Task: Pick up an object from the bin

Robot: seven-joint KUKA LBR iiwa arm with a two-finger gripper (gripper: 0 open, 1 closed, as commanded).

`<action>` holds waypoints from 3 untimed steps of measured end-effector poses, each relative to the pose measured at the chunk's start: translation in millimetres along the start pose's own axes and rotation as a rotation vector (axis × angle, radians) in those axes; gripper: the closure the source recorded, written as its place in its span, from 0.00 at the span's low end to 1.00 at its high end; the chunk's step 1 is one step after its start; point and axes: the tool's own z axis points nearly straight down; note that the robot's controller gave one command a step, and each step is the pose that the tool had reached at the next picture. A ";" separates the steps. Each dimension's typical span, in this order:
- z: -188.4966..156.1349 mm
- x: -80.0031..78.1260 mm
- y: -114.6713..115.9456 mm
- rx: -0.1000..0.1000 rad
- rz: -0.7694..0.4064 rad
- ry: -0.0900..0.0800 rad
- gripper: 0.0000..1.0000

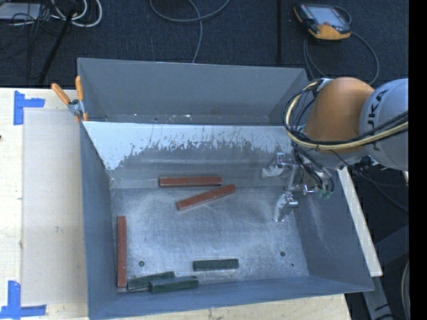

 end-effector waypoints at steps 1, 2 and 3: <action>14.1 -2.8 30.0 0.001 0.055 -0.005 0.00; 14.6 8.9 114.9 0.000 0.049 0.000 1.00; 14.7 9.0 115.0 0.001 0.048 0.000 0.00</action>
Offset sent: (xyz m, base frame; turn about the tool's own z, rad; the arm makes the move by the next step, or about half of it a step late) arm -0.0101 0.1136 -0.0140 0.0520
